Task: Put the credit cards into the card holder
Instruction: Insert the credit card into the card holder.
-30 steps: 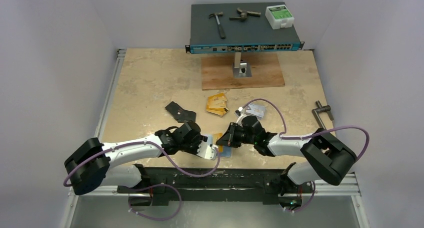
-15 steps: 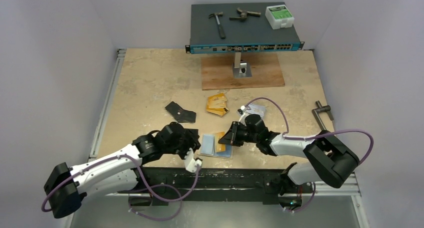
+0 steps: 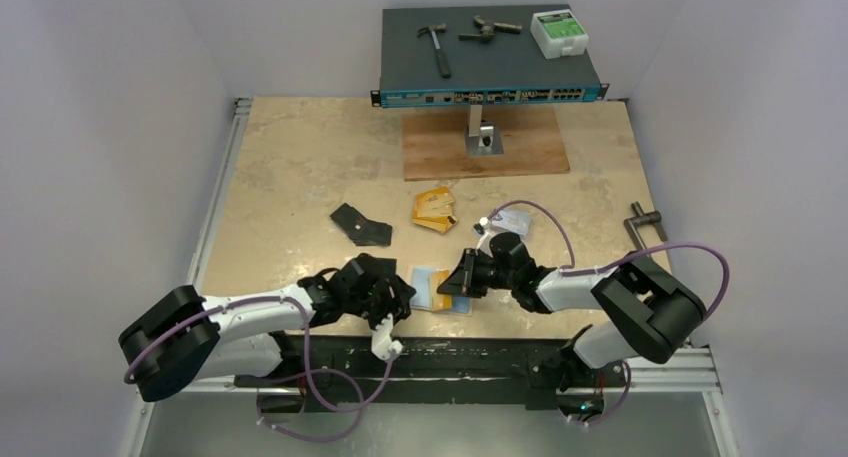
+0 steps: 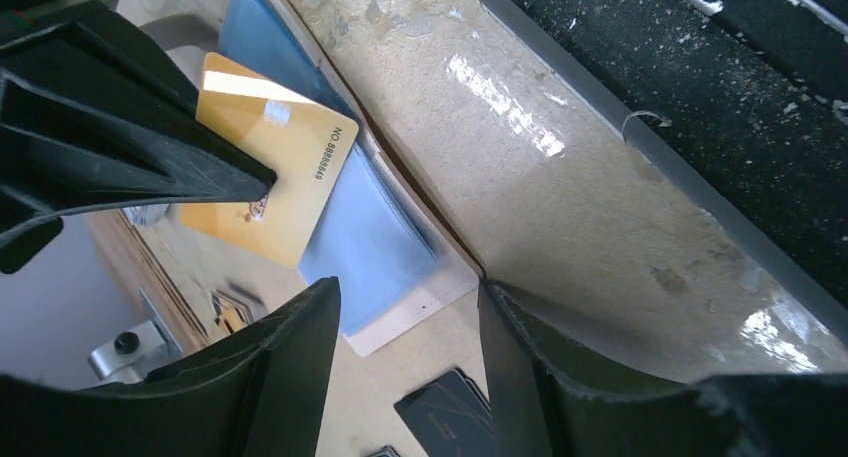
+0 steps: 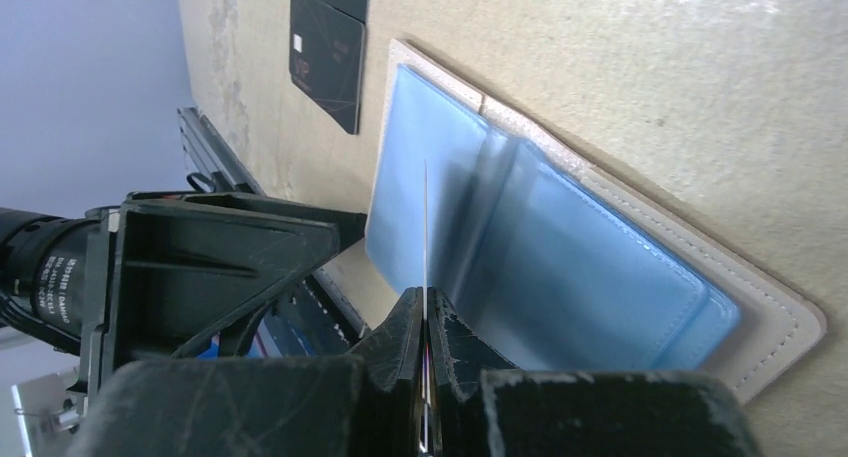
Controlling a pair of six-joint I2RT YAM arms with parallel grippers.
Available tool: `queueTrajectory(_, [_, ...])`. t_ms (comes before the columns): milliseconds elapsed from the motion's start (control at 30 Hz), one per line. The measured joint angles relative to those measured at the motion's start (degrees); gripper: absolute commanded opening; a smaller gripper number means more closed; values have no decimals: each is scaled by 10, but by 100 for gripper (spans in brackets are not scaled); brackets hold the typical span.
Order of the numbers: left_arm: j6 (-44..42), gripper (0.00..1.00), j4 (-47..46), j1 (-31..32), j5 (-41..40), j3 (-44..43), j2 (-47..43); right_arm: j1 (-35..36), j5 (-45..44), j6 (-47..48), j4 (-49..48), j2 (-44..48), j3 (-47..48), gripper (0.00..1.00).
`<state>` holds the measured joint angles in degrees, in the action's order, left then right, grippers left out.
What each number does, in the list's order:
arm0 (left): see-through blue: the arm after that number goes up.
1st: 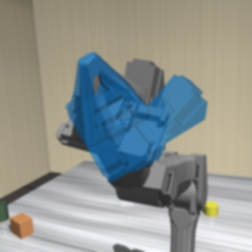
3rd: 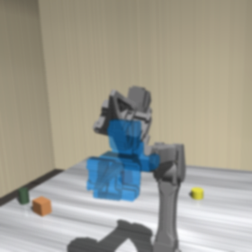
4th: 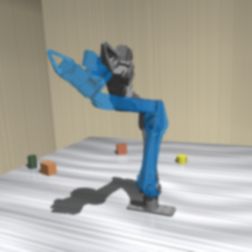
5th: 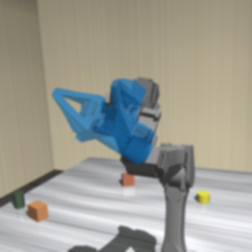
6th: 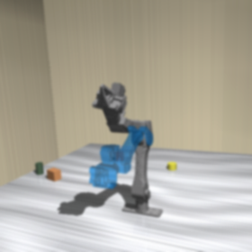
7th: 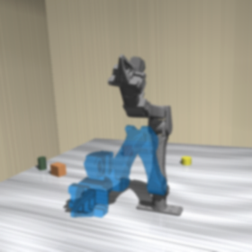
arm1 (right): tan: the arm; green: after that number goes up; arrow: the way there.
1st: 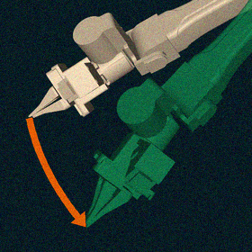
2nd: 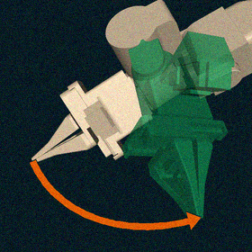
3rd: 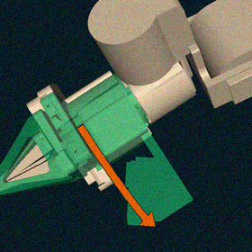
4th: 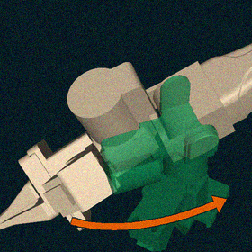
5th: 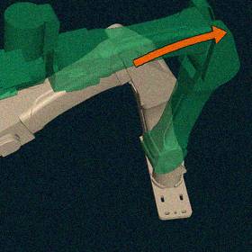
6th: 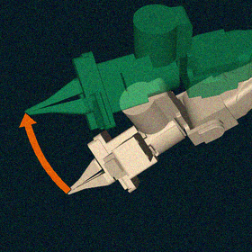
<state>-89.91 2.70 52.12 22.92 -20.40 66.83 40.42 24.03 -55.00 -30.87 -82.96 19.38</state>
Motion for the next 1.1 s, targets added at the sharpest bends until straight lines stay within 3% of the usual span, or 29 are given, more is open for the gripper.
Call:
queueTrajectory(167, [-40, 53, 10, 0, 9, -16, 21, -11, 8, 0, -18, -3, -11, 0])
queueTrajectory(400, [-82, 46, 130, 0, -2, -92, 64, -23, 12, -5, -40, -6, -37, 0])
queueTrajectory(633, [-27, 45, 177, -1, -11, -135, 54, -37, 12, -5, -43, 10, -45, 0])
queueTrajectory(867, [-13, 44, 134, -24, -8, -151, 53, -47, 10, -5, -38, 38, -45, 0])
queueTrajectory(1100, [-75, 46, 87, -35, -8, -138, 113, -48, -7, -15, -39, 57, -45, 0])
